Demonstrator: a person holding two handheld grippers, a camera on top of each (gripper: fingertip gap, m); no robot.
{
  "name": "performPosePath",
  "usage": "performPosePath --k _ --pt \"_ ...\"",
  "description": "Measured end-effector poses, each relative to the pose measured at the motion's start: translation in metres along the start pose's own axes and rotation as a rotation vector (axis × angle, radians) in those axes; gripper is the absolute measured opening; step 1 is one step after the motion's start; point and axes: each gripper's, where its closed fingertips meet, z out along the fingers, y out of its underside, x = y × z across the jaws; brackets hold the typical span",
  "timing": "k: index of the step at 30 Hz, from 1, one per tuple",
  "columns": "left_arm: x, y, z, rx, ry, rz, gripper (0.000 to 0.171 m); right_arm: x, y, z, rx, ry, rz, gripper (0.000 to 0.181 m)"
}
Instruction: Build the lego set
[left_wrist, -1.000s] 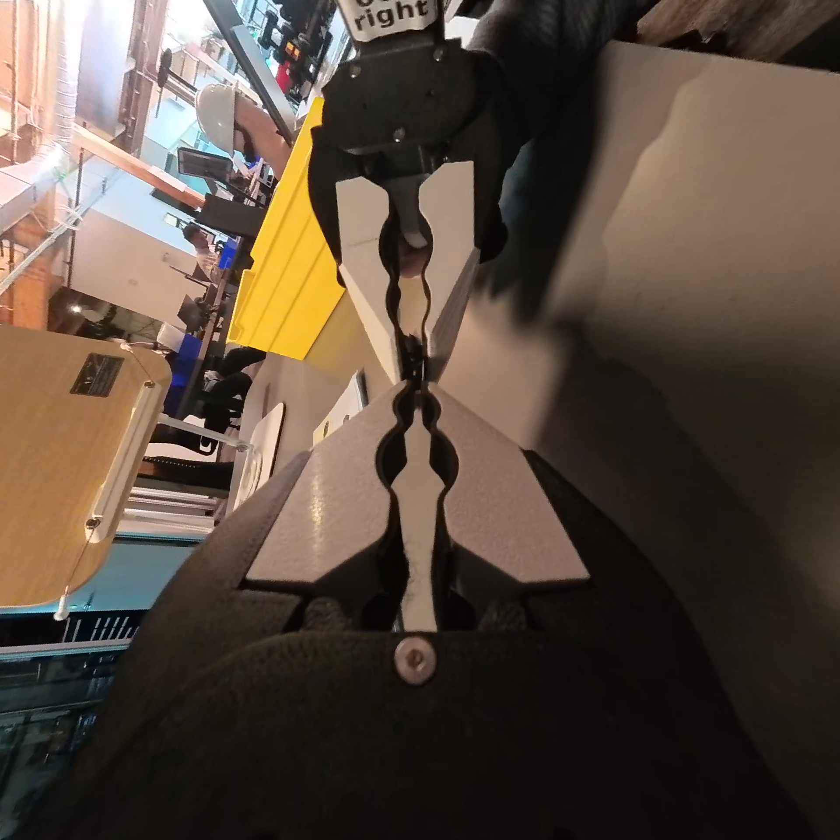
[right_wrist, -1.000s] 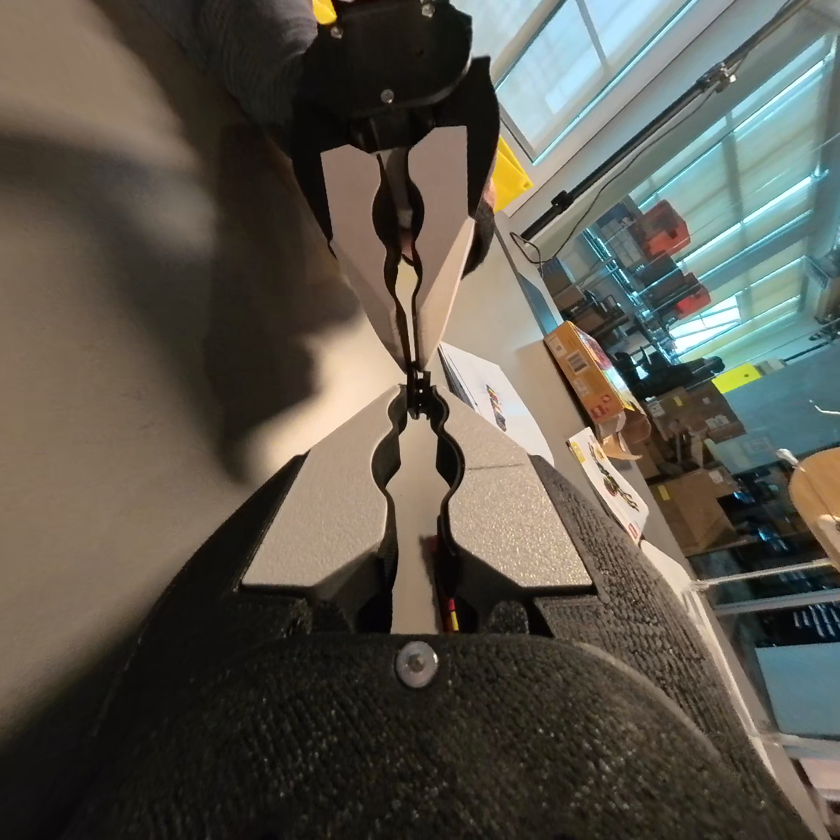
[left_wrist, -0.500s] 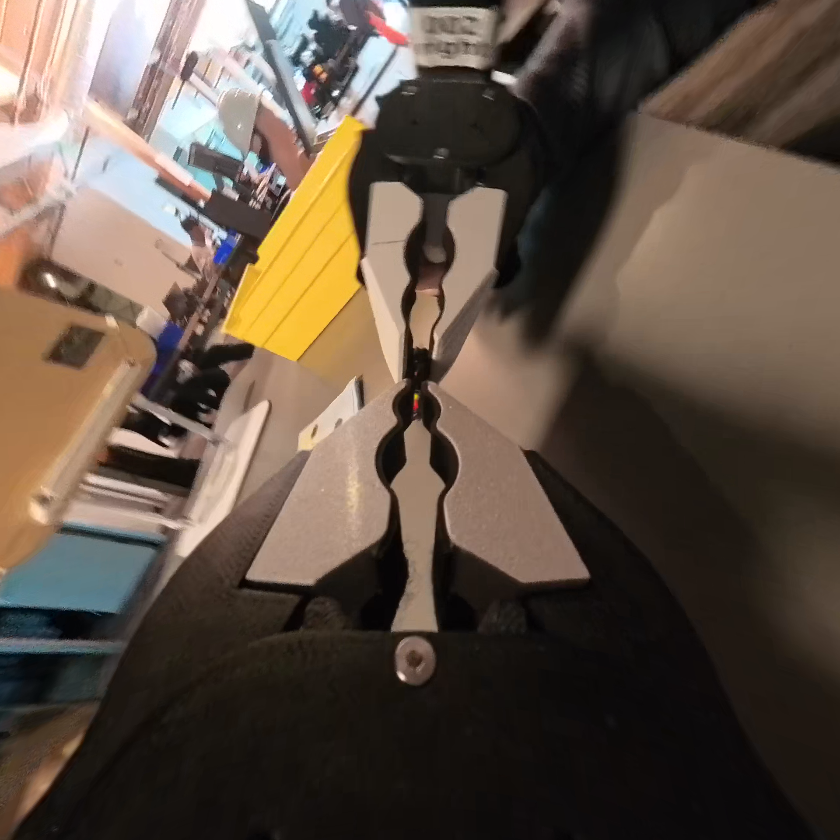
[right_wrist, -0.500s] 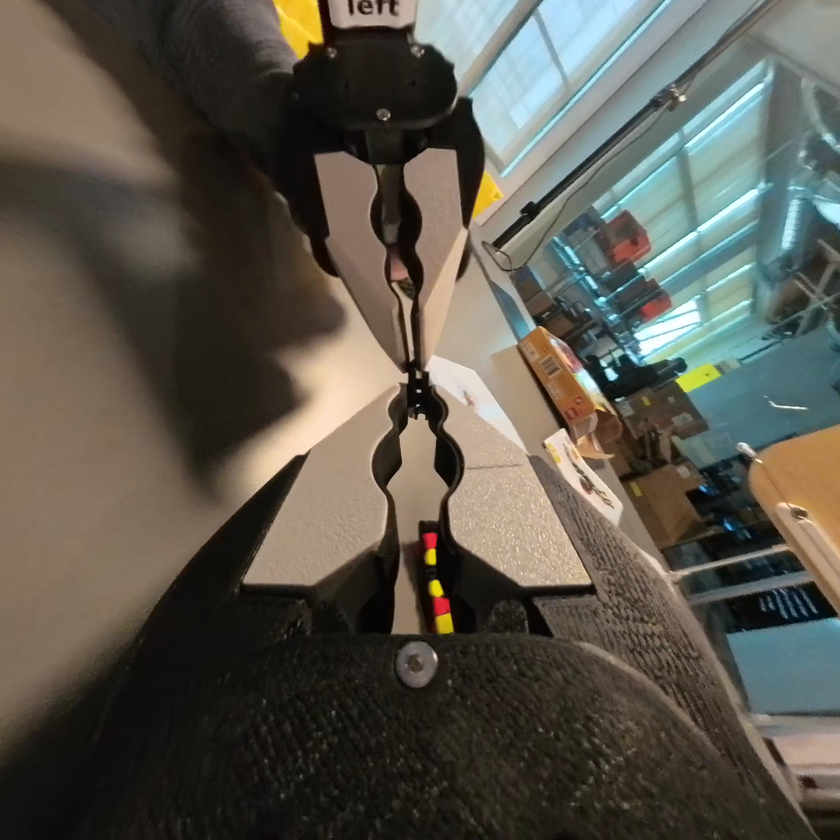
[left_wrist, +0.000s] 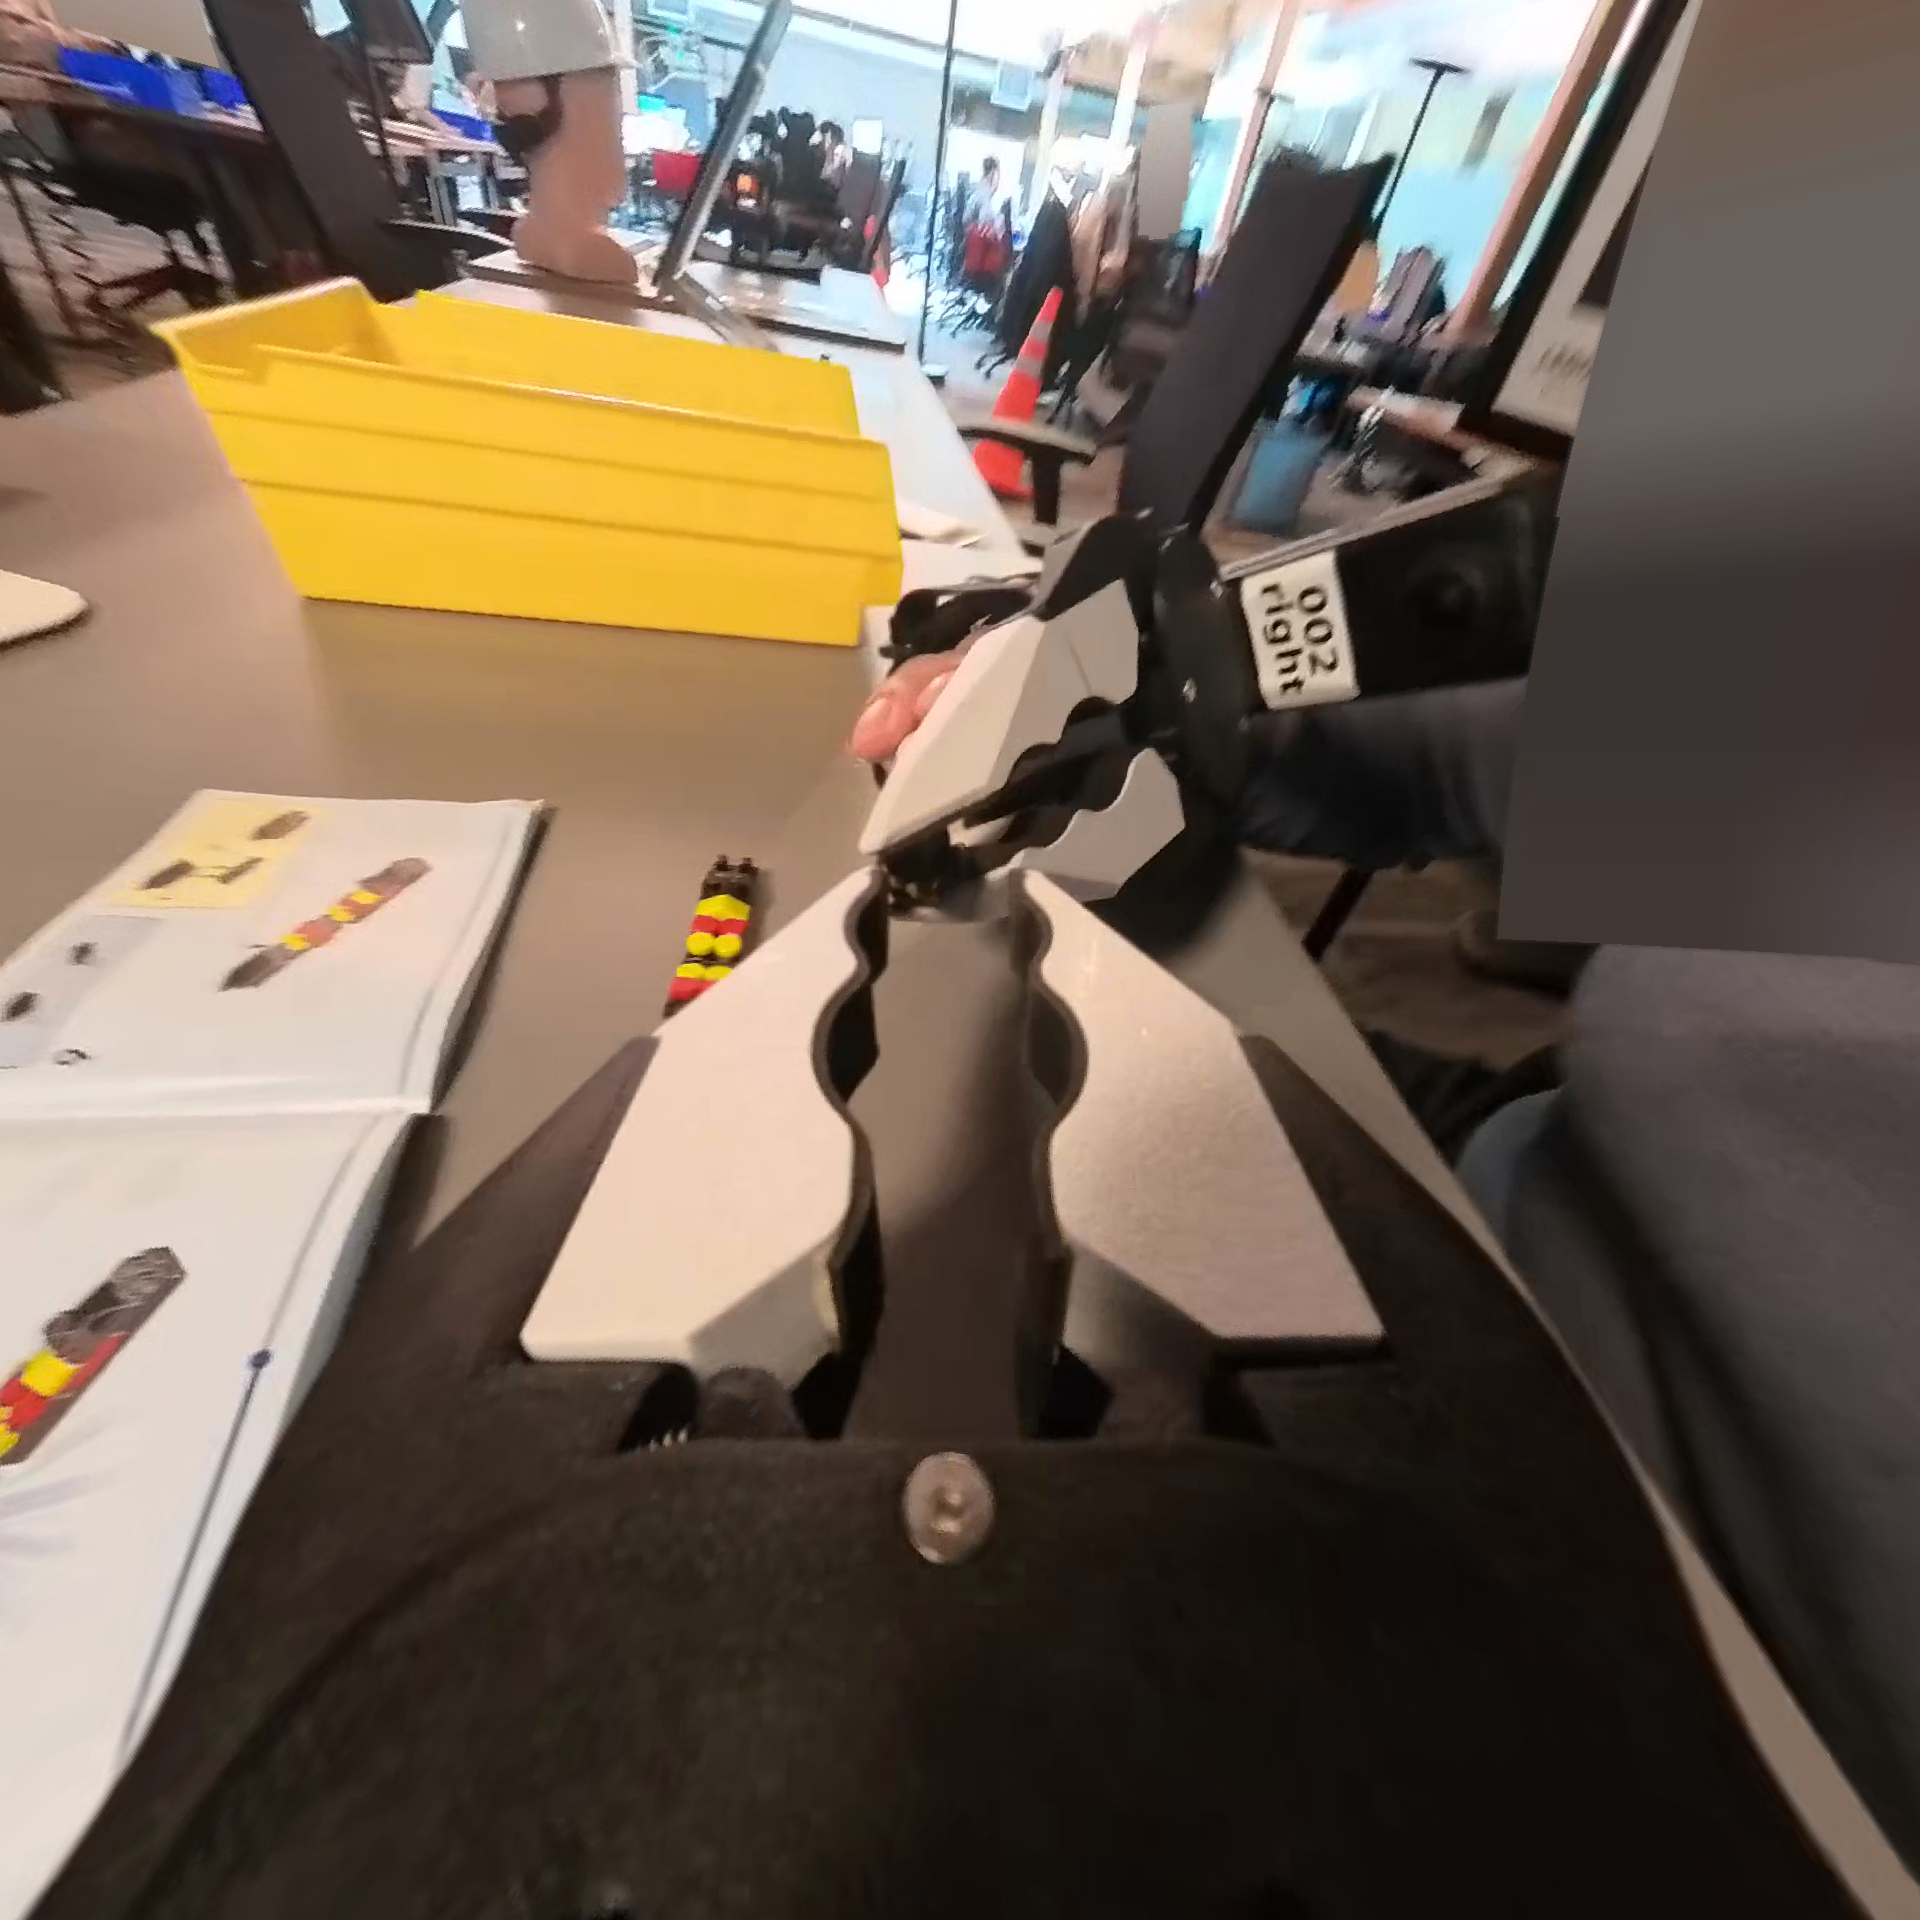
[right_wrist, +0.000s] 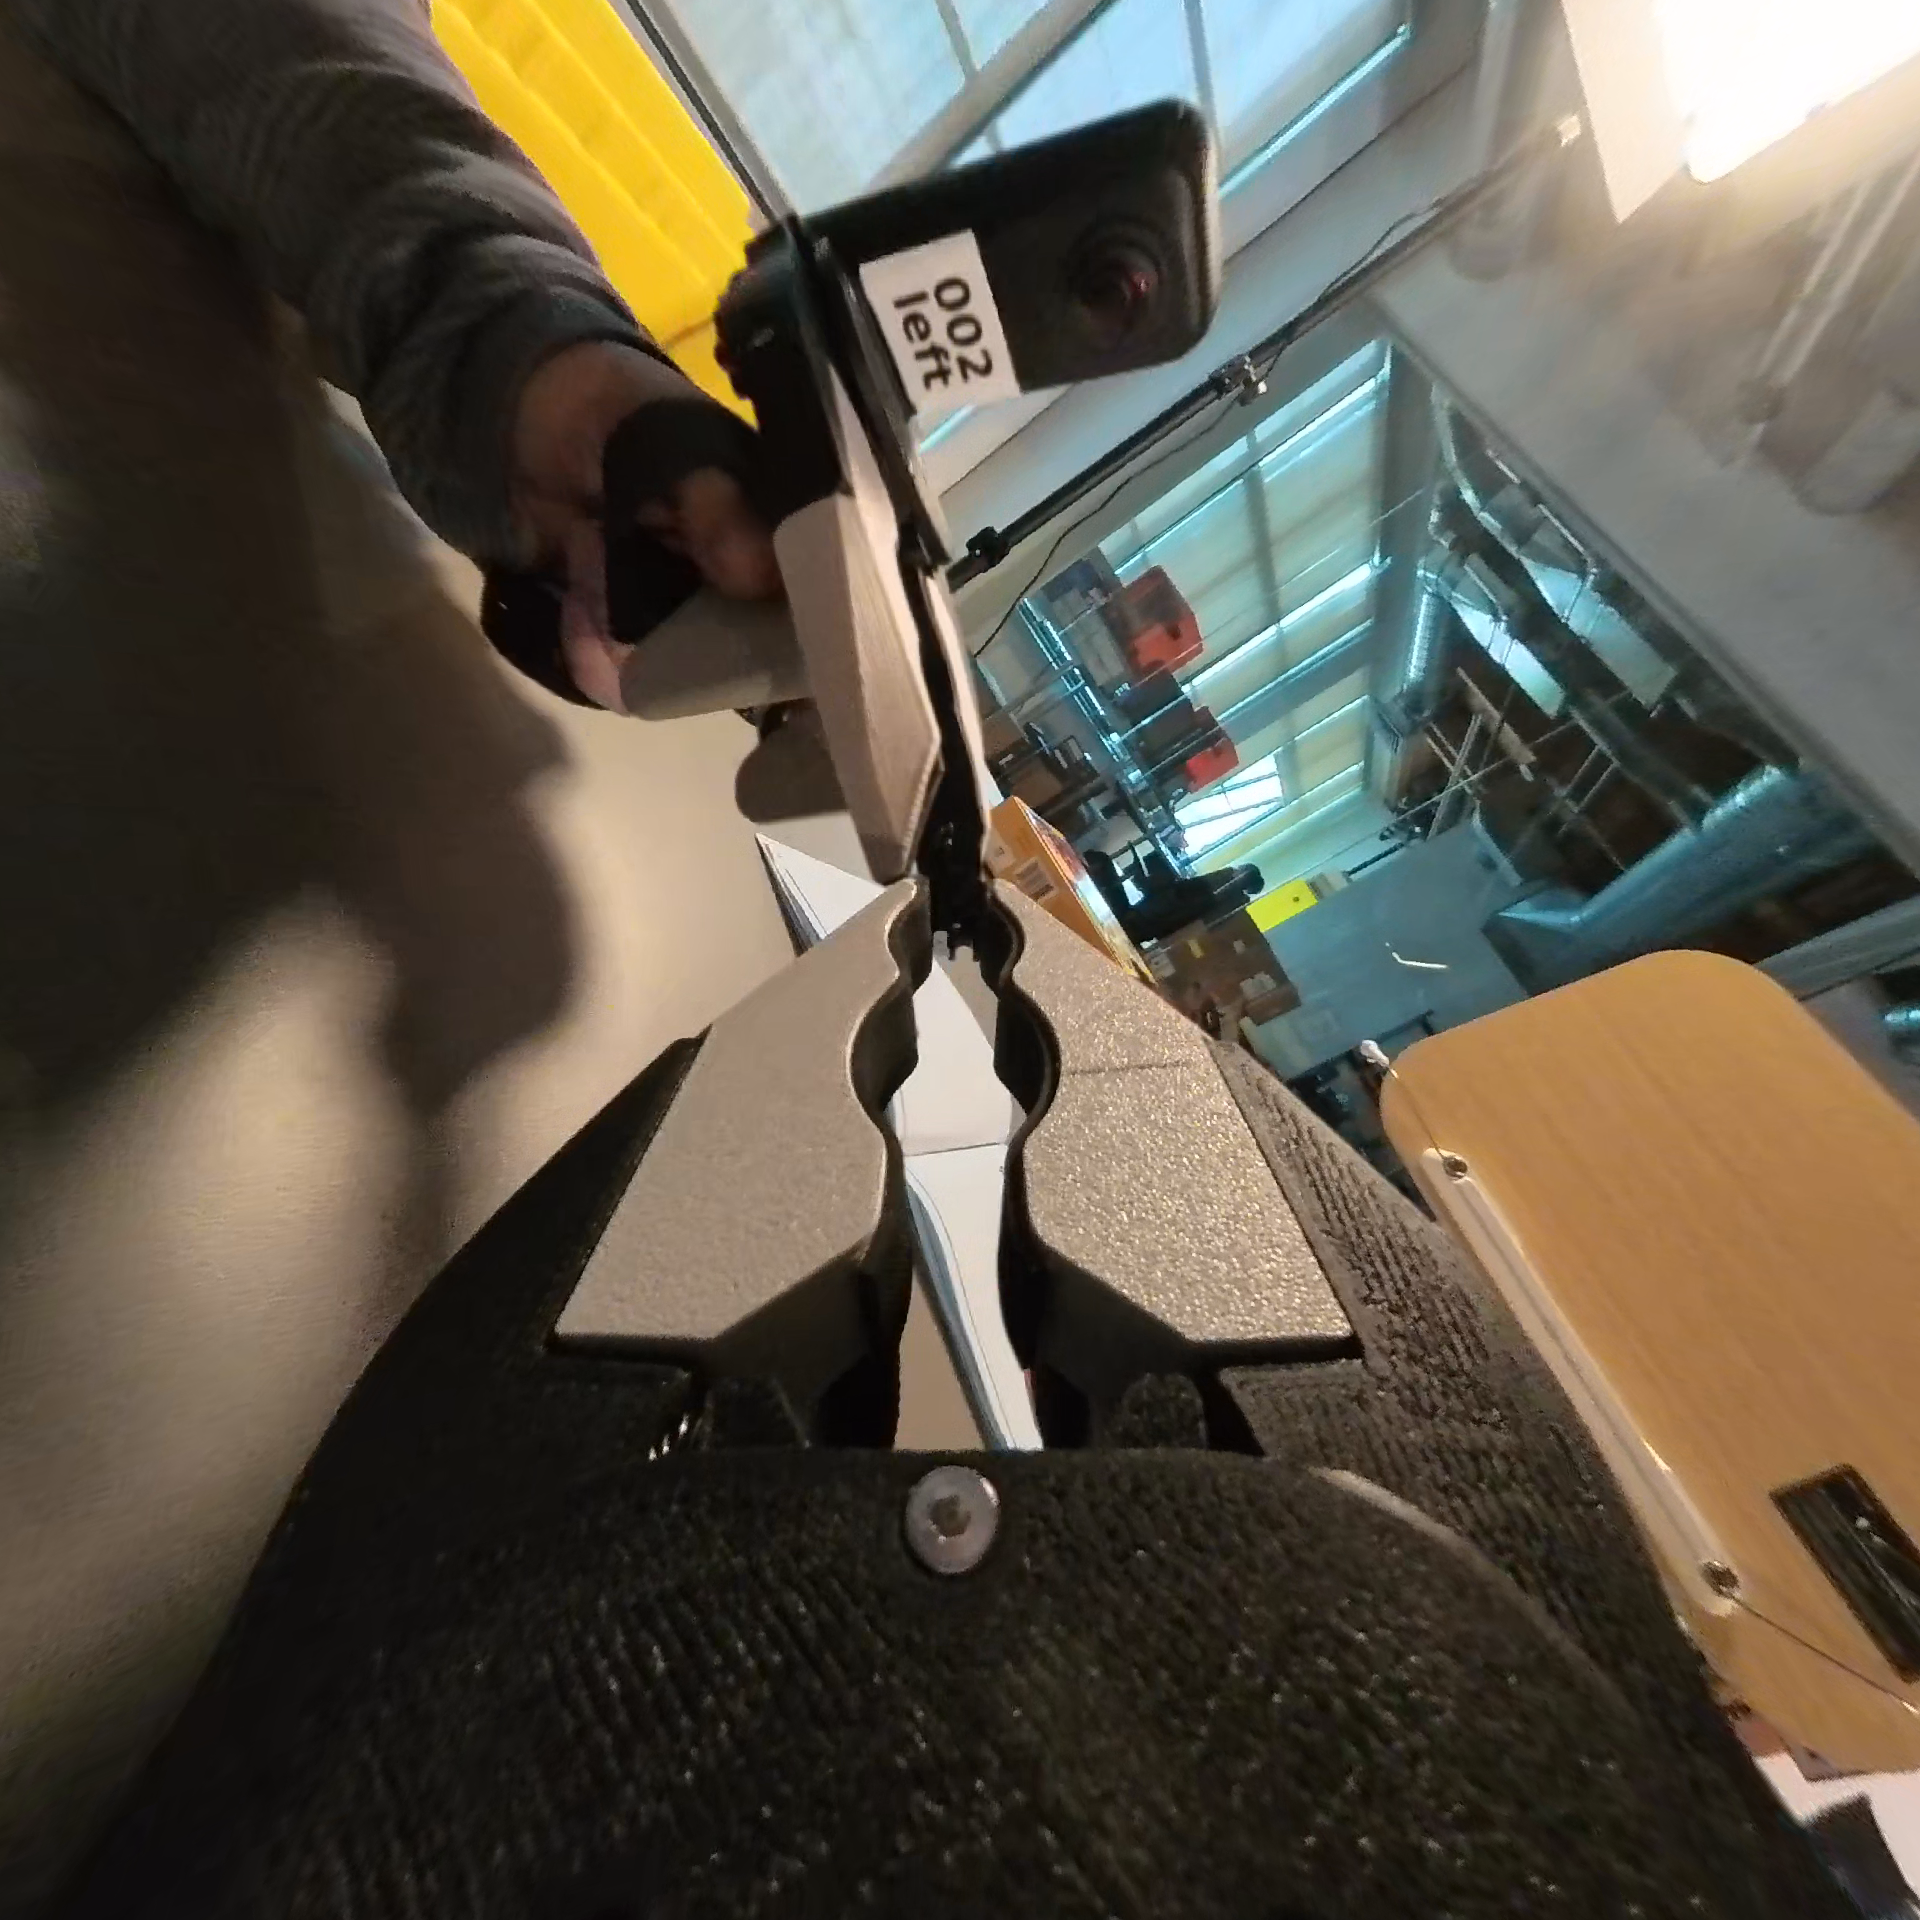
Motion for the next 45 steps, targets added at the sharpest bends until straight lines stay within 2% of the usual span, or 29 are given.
performPosePath --k 6,12,15,24,31,37,39,41,43,45 --pt "-0.002 -0.009 -0.007 0.068 0.043 -0.068 0.021 0.001 -0.001 -0.001 0.006 0.002 -0.004 0.006" --pt "-0.003 -0.004 -0.004 0.025 0.016 -0.046 0.015 0.0 -0.001 -0.001 0.004 -0.002 -0.019 0.006" --pt "-0.002 -0.002 -0.003 0.001 0.03 -0.087 0.014 -0.002 -0.001 -0.002 0.014 -0.017 -0.023 0.006" --pt "0.006 -0.002 -0.008 0.01 0.24 -0.275 0.014 -0.008 -0.014 -0.005 0.089 -0.076 0.026 0.006" --pt "0.014 -0.003 -0.007 0.002 0.299 -0.262 0.014 -0.012 -0.017 -0.006 0.1 -0.101 0.046 0.007" --pt "0.012 -0.005 -0.007 0.009 0.291 -0.263 0.014 -0.011 -0.013 -0.004 0.031 -0.093 0.024 0.007" --pt "0.007 -0.002 -0.006 -0.013 0.247 -0.214 0.014 -0.011 -0.008 -0.003 -0.013 -0.09 0.0 0.006" --pt "-0.002 0.001 -0.005 -0.041 0.14 -0.073 0.018 -0.011 -0.001 -0.001 -0.046 -0.098 0.016 0.006" --pt "-0.015 0.005 -0.008 -0.09 -0.034 0.206 0.031 -0.013 0.004 0.0 -0.074 -0.108 0.038 0.007" --pt "-0.016 0.005 -0.011 -0.12 -0.16 0.546 0.028 -0.015 0.009 0.001 -0.101 -0.123 0.047 0.007"
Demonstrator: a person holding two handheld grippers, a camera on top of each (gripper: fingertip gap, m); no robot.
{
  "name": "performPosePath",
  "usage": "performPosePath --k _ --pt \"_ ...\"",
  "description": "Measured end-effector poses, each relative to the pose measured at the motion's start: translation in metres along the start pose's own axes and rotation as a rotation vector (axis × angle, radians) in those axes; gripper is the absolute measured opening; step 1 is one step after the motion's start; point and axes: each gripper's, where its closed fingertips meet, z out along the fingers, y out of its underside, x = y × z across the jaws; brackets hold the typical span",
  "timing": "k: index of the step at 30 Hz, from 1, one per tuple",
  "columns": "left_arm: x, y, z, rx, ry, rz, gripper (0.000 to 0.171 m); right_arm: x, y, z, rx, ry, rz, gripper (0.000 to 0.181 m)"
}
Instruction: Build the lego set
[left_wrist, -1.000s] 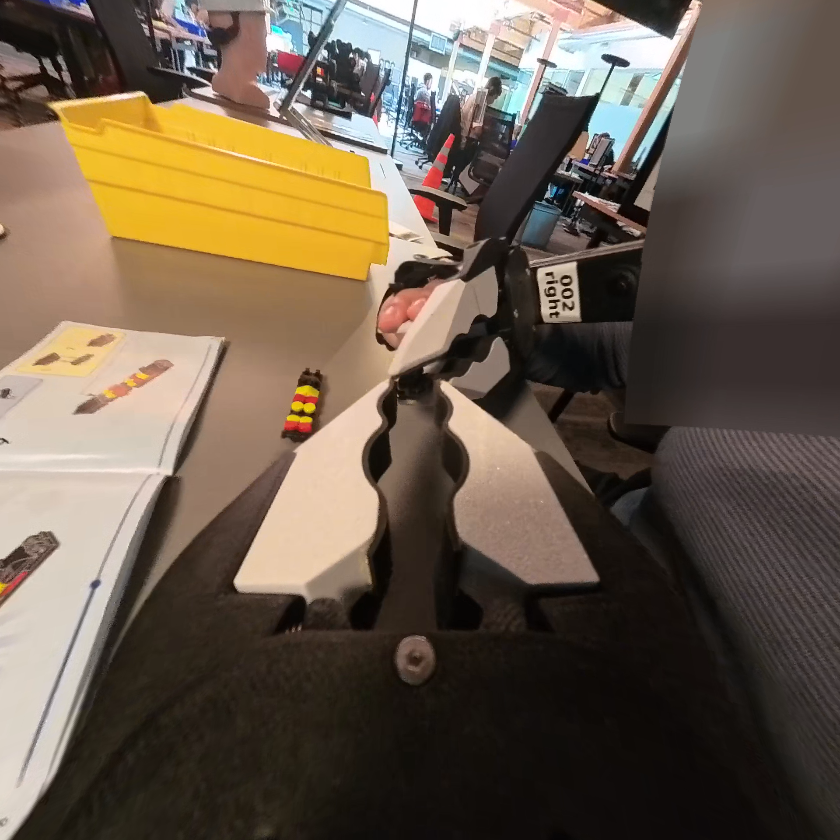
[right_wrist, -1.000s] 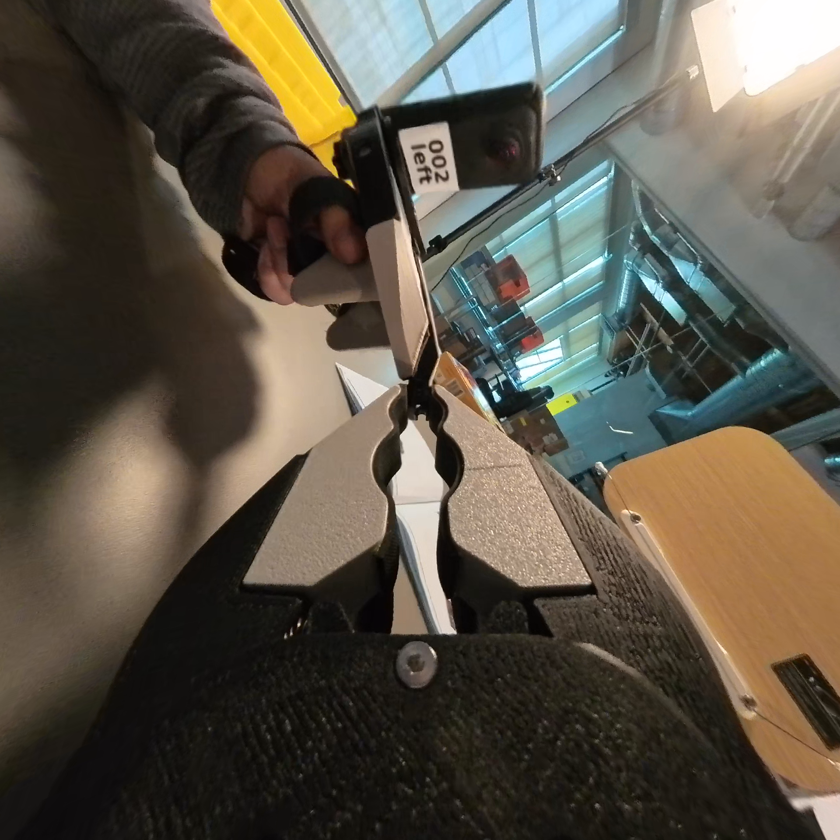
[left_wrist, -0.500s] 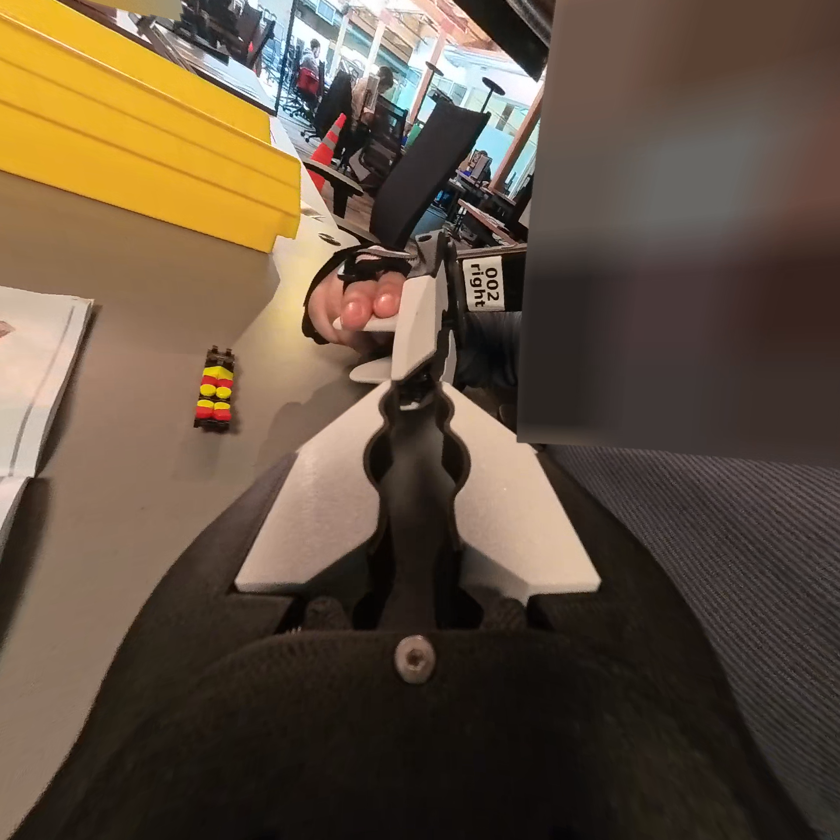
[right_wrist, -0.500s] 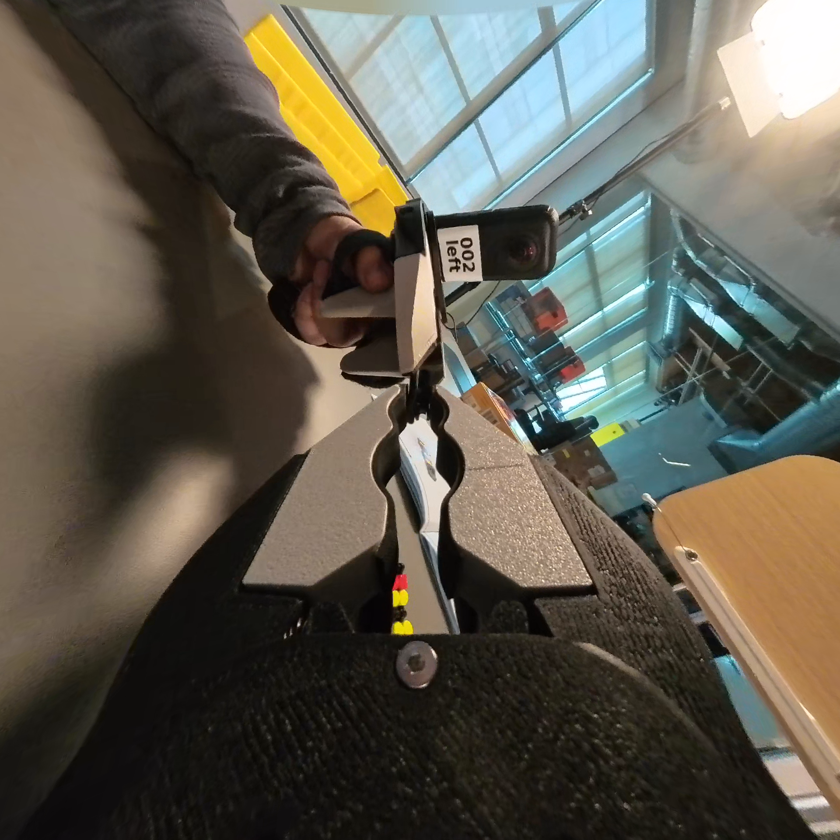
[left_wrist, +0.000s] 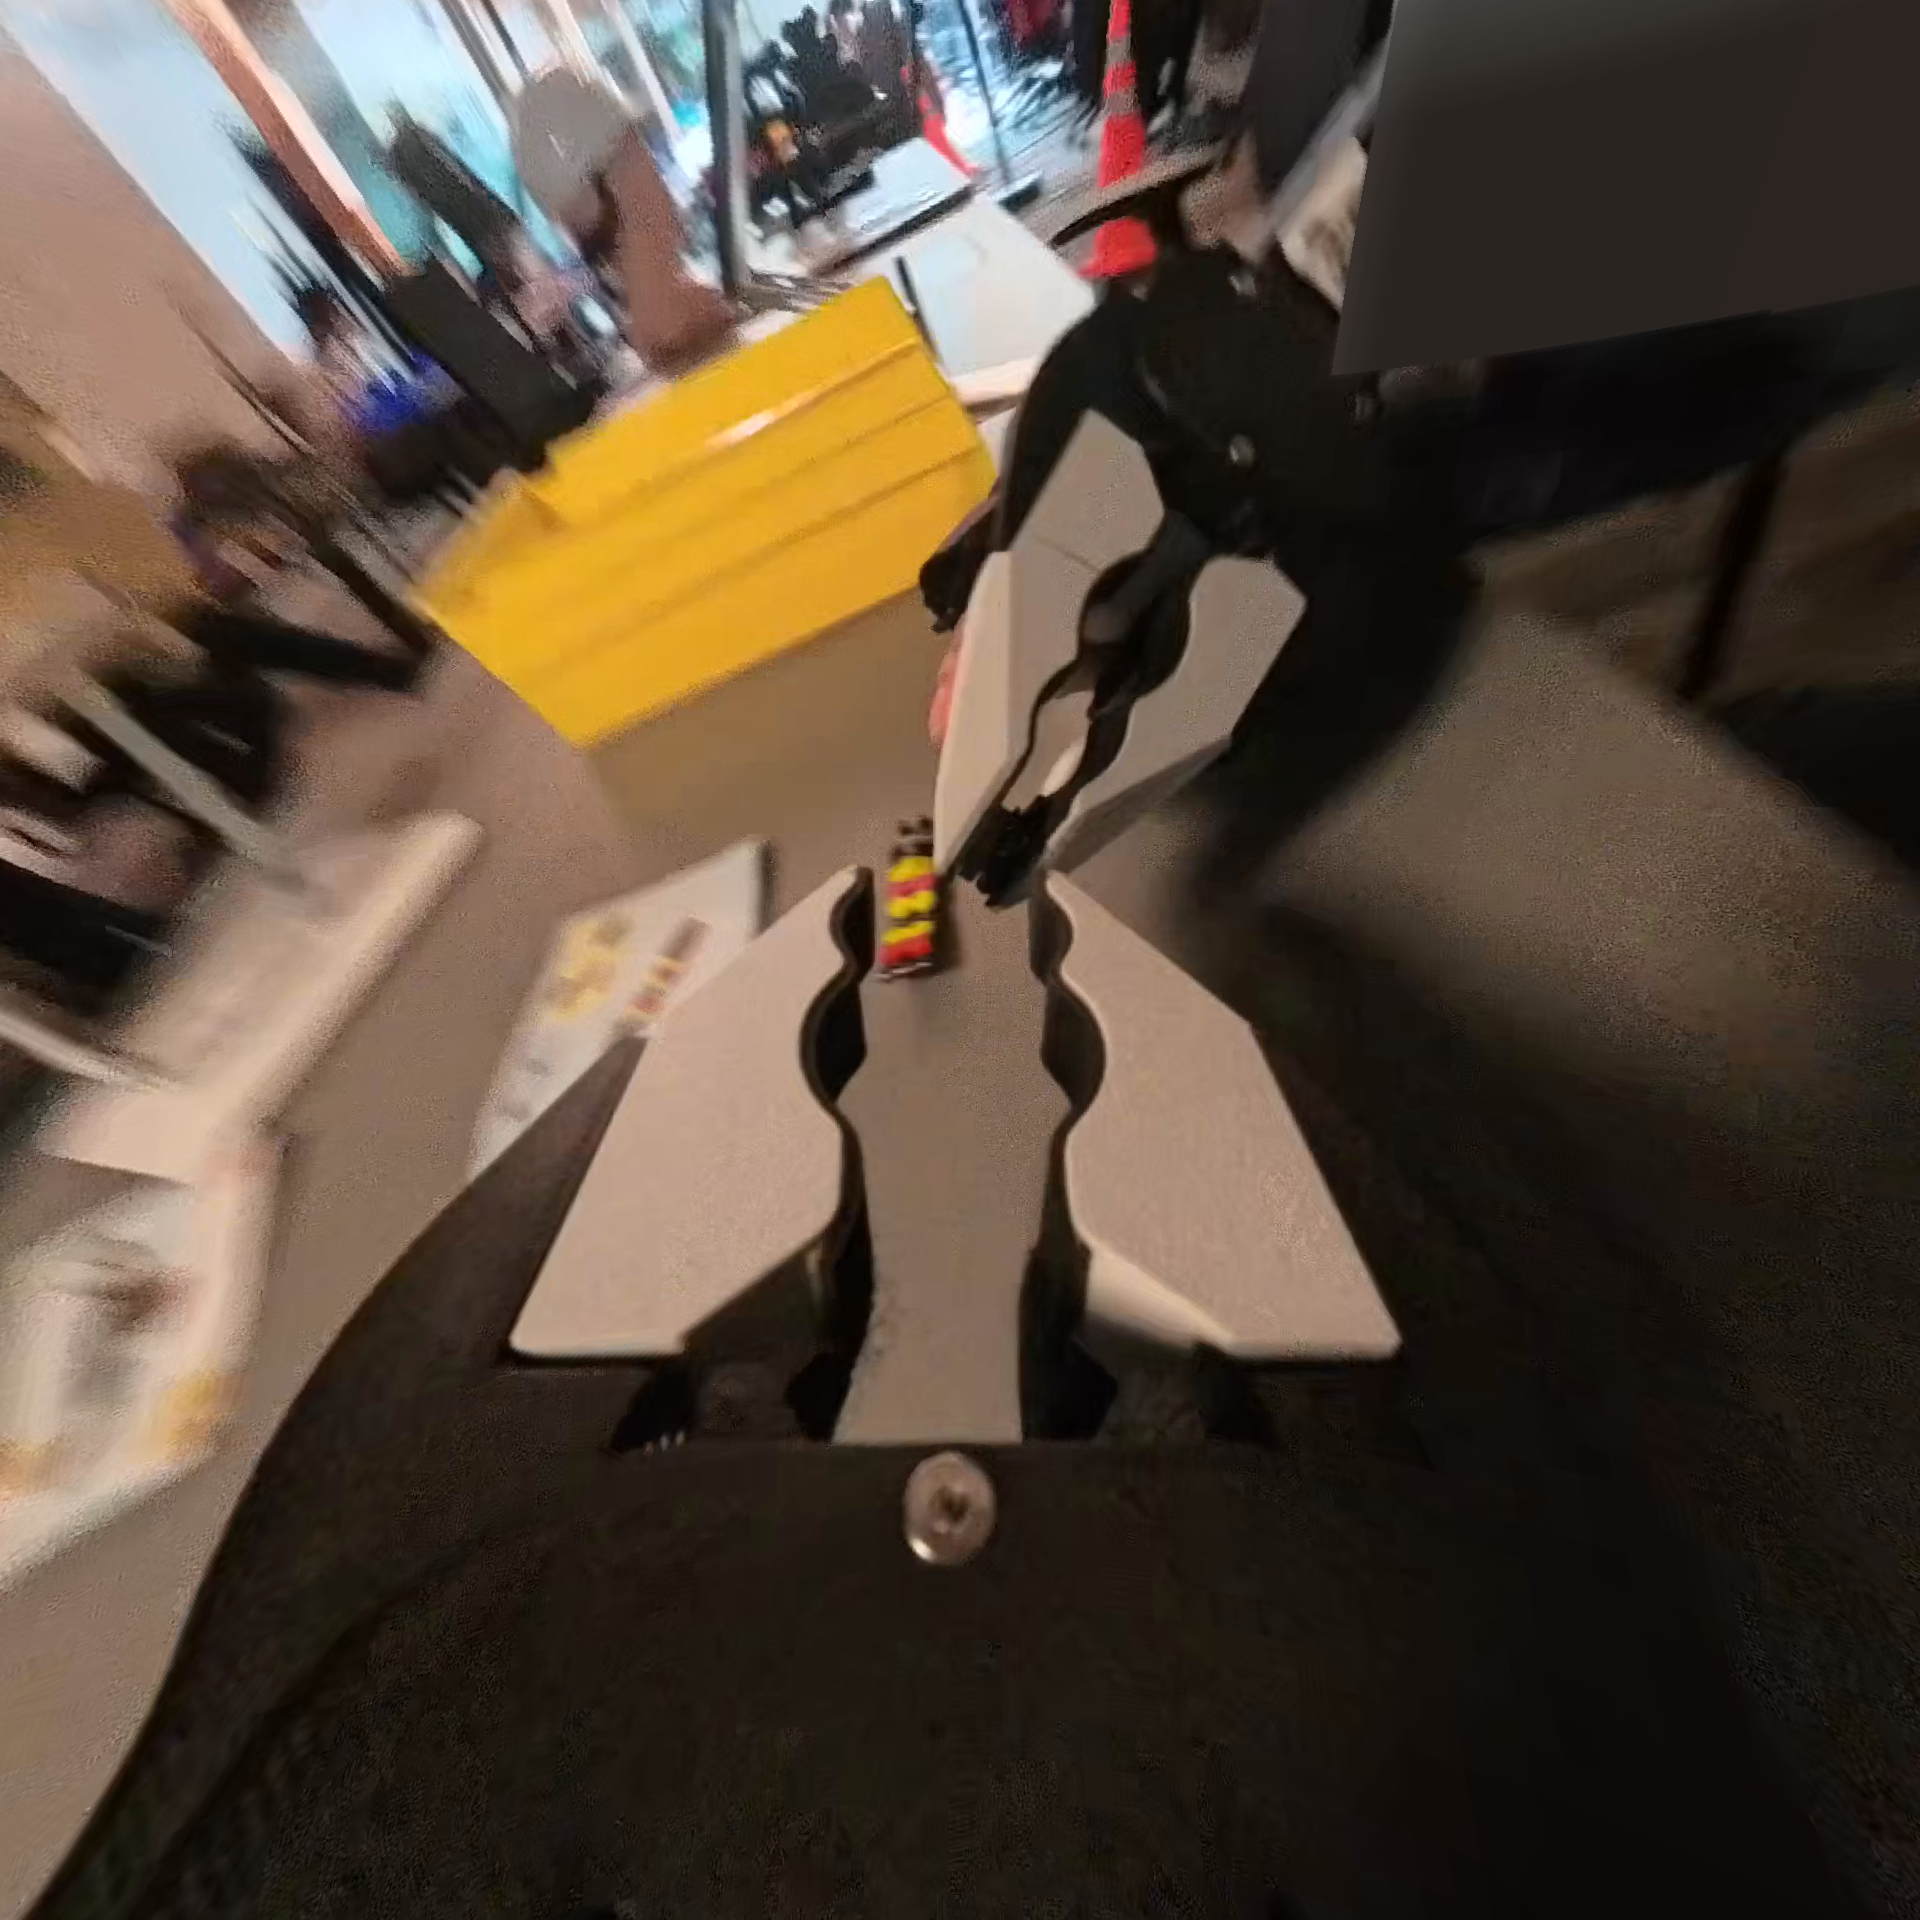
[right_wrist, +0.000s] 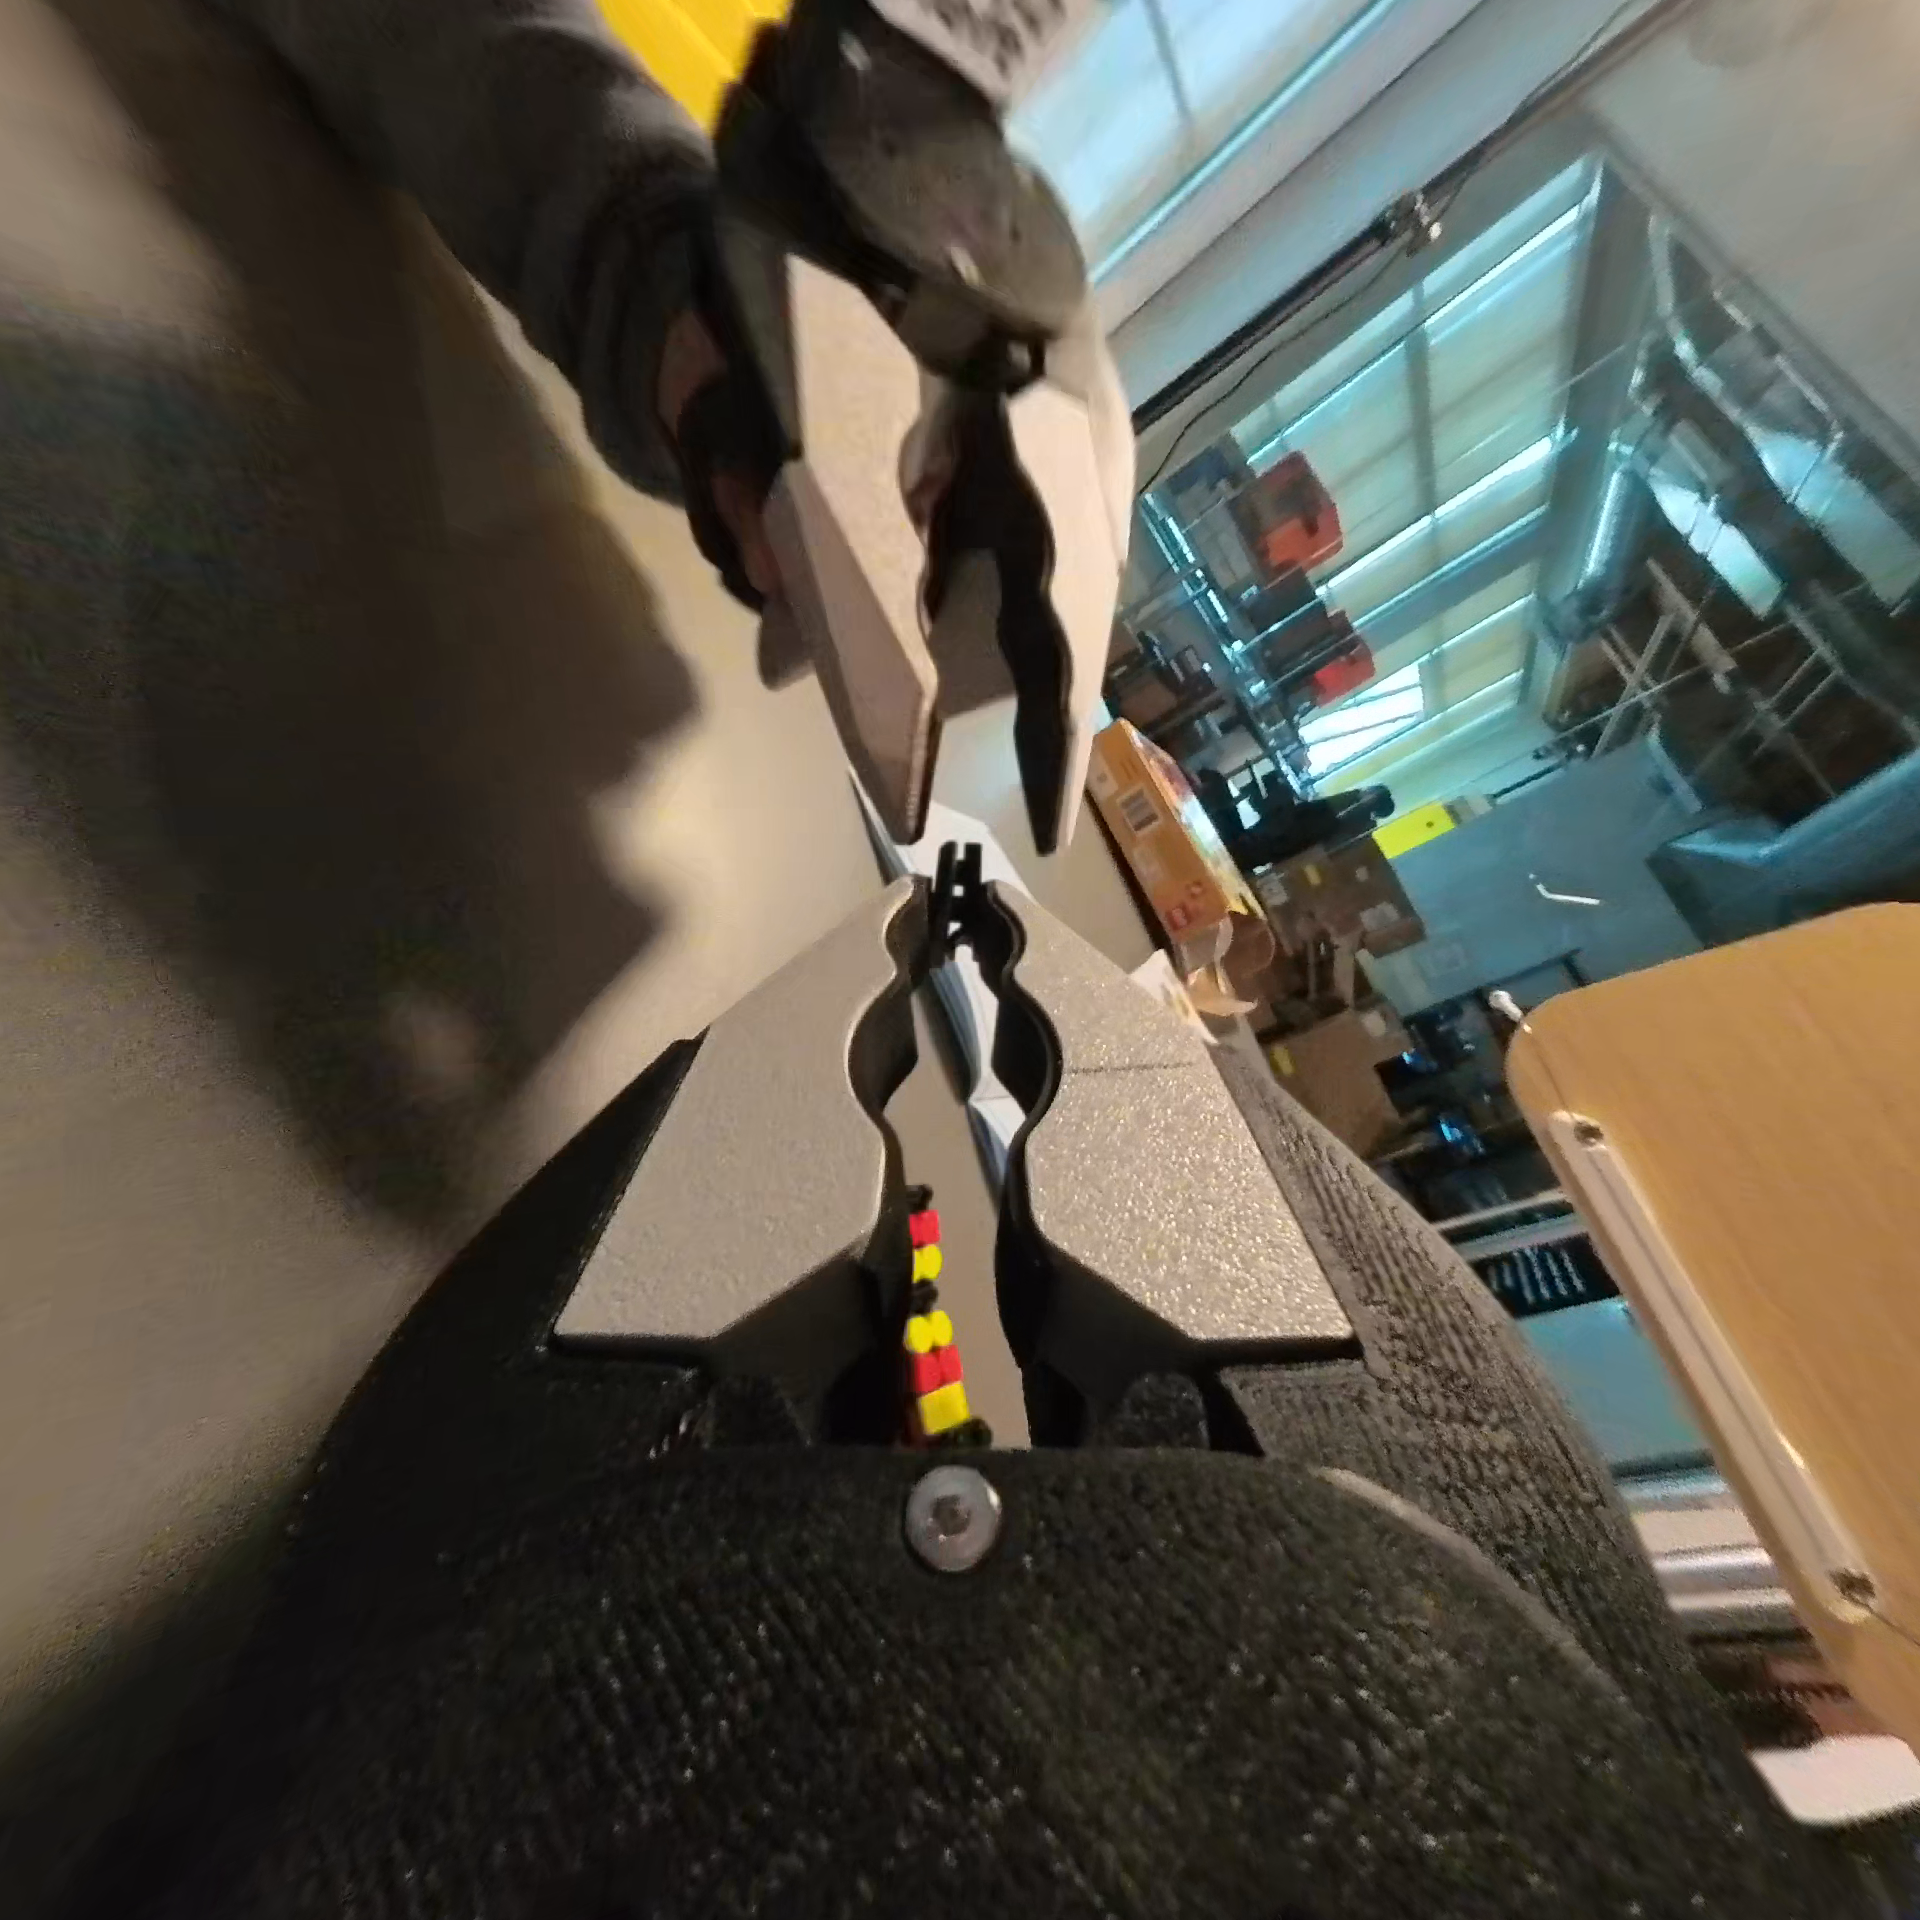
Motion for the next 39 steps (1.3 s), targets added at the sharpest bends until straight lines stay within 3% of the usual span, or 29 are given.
performPosePath --k 2,4,14,20,30,39 --pt "0.005 0.0 0.001 -0.02 -0.088 0.269 0.02 -0.003 0.0 0.0 -0.002 -0.019 0.013 0.007" --pt "0.012 0.006 0.005 -0.057 -0.105 0.402 0.014 -0.006 0.002 0.001 -0.011 -0.036 0.016 0.006" --pt "0.019 0.016 0.011 -0.11 -0.153 0.578 0.015 -0.015 0.011 0.003 -0.054 -0.097 0.038 0.006" --pt "0.02 0.025 0.014 -0.186 -0.105 0.532 0.006 -0.024 0.018 0.004 -0.107 -0.143 0.034 0.006" --pt "0.015 0.03 0.015 -0.217 -0.085 0.401 0.005 -0.022 0.024 0.007 -0.081 -0.137 0.11 0.008" --pt "0.011 0.031 0.01 -0.183 -0.079 0.341 0.004 -0.017 0.019 0.004 -0.061 -0.12 0.11 0.008"
